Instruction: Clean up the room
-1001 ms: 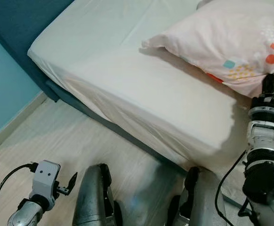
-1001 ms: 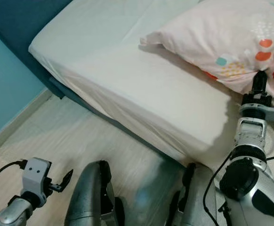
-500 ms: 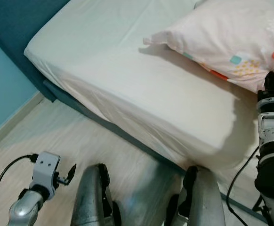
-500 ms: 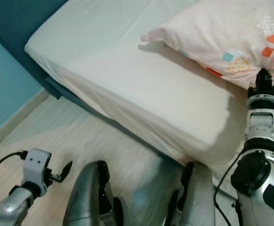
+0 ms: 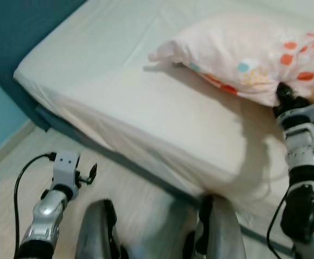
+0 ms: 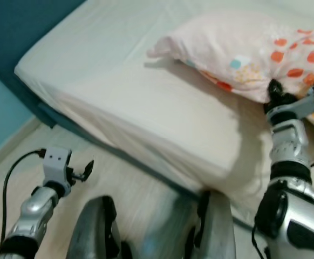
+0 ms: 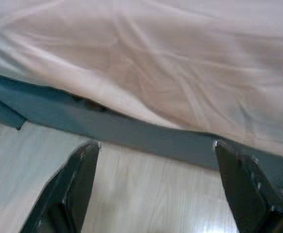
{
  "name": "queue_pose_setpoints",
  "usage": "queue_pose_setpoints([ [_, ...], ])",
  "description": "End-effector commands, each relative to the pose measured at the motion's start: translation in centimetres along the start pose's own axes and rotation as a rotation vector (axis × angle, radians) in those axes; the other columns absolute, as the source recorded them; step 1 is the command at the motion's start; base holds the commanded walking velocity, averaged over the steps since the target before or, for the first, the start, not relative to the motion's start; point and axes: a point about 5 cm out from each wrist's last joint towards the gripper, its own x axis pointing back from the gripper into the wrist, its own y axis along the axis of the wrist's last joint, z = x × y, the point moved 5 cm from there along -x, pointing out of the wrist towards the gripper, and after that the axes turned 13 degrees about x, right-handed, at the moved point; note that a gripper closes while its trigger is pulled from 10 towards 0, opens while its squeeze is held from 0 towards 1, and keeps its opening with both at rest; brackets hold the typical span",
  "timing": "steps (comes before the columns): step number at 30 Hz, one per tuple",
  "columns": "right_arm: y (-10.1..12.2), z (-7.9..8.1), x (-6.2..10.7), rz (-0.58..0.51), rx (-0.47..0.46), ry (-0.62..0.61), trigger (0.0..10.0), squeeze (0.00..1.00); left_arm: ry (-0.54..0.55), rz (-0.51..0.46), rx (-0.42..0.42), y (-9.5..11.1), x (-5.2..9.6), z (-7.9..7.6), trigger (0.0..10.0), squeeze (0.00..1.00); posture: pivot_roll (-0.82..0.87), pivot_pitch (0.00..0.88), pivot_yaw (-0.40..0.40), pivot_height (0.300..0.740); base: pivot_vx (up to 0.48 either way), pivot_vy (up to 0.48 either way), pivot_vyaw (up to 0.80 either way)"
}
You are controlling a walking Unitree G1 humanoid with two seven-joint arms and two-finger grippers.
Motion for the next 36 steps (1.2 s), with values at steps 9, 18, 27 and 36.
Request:
queue_pose_setpoints([
  [9,12.5,5.4,-1.4,-0.266,0.125,0.245,0.0,0.00,0.021,-0.023,0.070,1.1,-1.9,-0.9,10.0,0.00,0.05,0.025,0.000,0.495,0.000,0.000,0.00],
  [18,11.6,7.1,-1.1,-0.216,0.157,0.296,0.0,0.00,0.059,-0.009,0.111,1.0,-2.2,-0.7,10.0,0.00,0.03,0.006,-0.011,0.515,0.000,0.000,0.00],
  [27,3.3,6.8,1.0,0.032,0.182,0.250,0.0,0.00,0.110,0.020,0.203,0.2,-2.0,0.5,10.0,0.00,0.03,0.000,-0.007,0.550,0.000,0.000,0.00],
  [36,2.8,7.1,1.3,0.081,0.248,0.275,0.0,0.00,0.076,0.020,0.249,0.4,-2.4,-0.1,10.0,0.00,0.03,0.000,-0.008,0.580,0.000,0.000,0.00],
])
